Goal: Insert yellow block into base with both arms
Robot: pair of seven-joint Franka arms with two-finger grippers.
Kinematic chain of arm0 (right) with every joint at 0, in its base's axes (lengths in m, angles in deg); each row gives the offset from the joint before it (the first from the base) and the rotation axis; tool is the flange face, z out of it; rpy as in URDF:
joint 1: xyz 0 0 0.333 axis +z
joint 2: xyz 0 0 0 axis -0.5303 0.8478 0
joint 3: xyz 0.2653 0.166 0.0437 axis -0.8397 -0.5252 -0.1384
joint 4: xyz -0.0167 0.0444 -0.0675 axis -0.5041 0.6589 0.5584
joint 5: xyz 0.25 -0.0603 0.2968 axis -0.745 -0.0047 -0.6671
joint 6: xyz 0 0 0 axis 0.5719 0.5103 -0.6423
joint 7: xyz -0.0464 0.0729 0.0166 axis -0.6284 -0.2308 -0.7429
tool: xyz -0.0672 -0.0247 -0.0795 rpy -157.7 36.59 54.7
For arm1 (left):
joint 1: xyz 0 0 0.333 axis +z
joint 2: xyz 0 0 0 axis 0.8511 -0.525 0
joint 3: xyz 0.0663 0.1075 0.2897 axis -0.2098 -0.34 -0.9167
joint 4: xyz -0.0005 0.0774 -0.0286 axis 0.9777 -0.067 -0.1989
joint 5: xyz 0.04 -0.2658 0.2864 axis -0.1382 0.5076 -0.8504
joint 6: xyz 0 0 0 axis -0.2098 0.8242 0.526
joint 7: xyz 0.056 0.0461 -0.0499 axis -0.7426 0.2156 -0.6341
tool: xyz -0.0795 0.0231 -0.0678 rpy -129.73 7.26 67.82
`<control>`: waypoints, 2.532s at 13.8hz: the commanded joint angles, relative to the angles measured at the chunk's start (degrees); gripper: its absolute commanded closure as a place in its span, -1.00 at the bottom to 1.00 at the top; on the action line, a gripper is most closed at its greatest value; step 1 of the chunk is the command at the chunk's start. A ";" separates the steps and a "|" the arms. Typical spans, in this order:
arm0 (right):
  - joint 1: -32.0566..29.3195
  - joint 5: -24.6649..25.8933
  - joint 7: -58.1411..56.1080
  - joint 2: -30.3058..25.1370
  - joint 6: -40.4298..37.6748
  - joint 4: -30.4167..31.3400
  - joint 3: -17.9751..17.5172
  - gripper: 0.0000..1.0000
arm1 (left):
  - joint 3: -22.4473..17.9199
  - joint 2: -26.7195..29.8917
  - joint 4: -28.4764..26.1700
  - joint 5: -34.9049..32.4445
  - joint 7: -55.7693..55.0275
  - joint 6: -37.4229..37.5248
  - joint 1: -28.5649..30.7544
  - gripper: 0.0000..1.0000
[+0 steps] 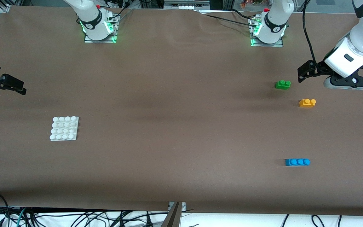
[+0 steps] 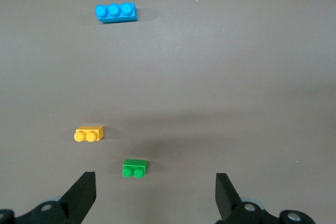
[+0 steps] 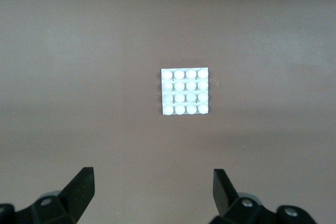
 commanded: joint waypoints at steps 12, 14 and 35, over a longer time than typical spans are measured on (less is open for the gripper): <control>-0.27 0.58 0.32 -0.19 0.27 0.16 -0.84 -1.00 | -0.01 -0.60 1.71 -1.62 -1.10 1.33 -0.34 -1.00; 0.00 0.66 0.40 -0.19 0.45 0.16 -1.10 -1.00 | -0.01 -0.60 1.71 -1.62 -1.10 1.33 -0.34 -1.00; 0.17 1.63 0.40 -0.10 0.71 -0.10 -1.28 -1.00 | 0.08 -0.77 2.50 -1.62 -2.95 1.25 -0.34 -1.00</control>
